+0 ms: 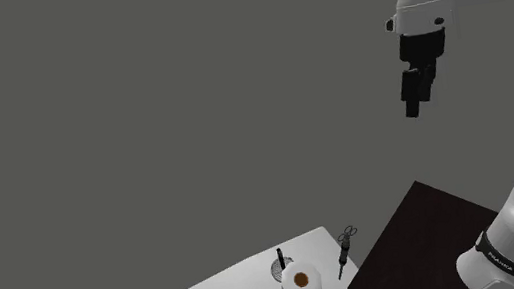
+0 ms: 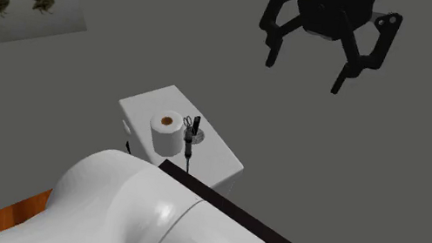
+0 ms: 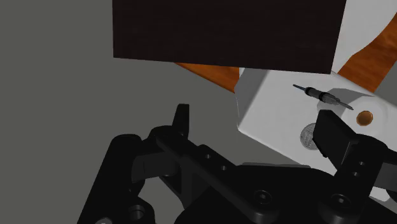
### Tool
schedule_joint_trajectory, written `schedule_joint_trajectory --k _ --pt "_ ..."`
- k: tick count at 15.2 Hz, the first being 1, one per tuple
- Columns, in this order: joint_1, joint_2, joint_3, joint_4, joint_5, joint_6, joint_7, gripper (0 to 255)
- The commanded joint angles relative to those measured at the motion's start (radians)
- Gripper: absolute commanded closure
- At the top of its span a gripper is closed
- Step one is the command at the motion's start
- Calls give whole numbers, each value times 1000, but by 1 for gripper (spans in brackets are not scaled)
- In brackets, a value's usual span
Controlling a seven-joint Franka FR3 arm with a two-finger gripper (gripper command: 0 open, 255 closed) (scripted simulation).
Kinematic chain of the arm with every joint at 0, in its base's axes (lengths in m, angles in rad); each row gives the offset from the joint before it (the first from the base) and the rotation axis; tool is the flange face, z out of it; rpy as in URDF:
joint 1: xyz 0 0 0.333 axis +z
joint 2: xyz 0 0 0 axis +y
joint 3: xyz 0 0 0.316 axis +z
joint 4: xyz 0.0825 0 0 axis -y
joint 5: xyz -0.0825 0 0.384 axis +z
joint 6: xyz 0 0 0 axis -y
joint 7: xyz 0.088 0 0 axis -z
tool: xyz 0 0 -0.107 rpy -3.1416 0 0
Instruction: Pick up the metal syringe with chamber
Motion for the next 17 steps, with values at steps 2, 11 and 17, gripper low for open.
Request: schedule_joint_trajectory --k 2,11,17 --pt "2 4 16 -23 16 21 27 0" --pt "35 116 163 -175 168 239 261 0" --pt "62 271 261 -216 264 415 402 0"
